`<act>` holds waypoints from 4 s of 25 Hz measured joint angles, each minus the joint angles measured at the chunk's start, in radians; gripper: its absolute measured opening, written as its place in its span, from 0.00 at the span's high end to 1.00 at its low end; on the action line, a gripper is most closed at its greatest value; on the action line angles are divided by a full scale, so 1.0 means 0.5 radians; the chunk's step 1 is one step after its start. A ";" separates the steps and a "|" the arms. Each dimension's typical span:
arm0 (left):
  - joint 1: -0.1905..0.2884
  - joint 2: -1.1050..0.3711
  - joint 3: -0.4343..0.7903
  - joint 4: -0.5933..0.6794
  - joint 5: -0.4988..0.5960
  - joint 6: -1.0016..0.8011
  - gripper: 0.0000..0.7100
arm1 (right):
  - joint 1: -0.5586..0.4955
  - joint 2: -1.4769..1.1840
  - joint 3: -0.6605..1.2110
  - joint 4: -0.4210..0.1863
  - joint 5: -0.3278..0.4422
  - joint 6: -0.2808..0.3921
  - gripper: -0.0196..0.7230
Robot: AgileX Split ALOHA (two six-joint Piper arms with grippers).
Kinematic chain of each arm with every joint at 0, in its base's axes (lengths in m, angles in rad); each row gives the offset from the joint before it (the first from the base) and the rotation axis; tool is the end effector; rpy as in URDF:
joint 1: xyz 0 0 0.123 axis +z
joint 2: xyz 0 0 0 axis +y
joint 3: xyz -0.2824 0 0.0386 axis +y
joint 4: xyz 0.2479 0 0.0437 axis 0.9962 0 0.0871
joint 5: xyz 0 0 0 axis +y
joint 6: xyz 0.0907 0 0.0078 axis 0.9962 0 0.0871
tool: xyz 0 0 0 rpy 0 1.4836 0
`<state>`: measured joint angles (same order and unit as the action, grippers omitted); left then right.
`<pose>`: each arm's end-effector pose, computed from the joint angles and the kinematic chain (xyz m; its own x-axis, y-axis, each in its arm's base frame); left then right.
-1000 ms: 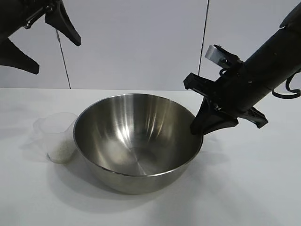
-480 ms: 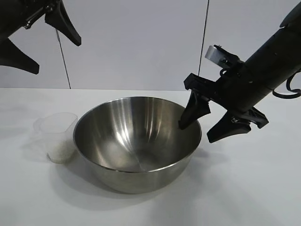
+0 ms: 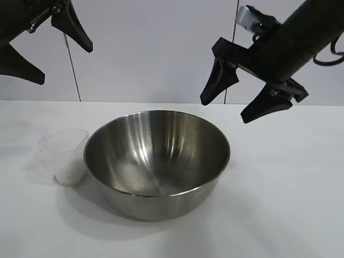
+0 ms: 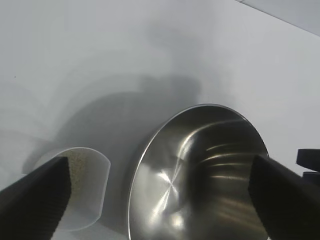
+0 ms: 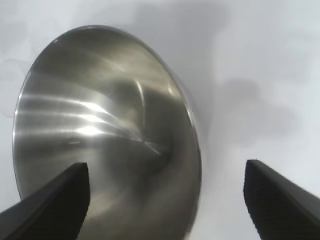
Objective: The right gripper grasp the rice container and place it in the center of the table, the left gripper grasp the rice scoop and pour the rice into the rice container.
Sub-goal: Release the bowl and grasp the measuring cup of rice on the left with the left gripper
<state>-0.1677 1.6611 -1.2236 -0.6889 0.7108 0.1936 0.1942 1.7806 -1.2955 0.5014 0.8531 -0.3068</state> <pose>0.3446 -0.0967 0.2685 -0.8827 -0.1794 -0.4344 0.0852 0.8479 -0.5233 0.3547 0.1034 0.2356 -0.9209 -0.1439 -0.3624 -0.2776 0.8947 0.3500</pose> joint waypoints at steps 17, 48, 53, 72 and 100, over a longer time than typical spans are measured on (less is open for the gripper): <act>0.000 0.000 0.000 0.000 0.000 0.000 0.02 | -0.002 0.000 -0.295 -0.628 0.349 0.361 0.19; 0.000 -0.189 0.042 0.251 0.080 0.755 0.07 | -0.002 0.000 -0.299 -0.491 0.252 0.365 0.19; -0.013 -0.498 0.428 0.228 -0.520 0.905 0.07 | -0.002 0.000 -0.299 -0.487 0.238 0.365 0.19; -0.032 -0.664 1.294 0.581 -2.454 0.381 0.07 | -0.002 0.000 -0.299 -0.485 0.232 0.365 0.19; -0.032 0.436 1.987 1.183 -3.702 -0.057 0.07 | -0.002 0.000 -0.299 -0.485 0.234 0.369 0.19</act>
<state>-0.1838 1.8792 -0.2301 -0.0976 -1.1403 0.1650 0.1930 1.7806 -1.4450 0.2587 0.9700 -0.1222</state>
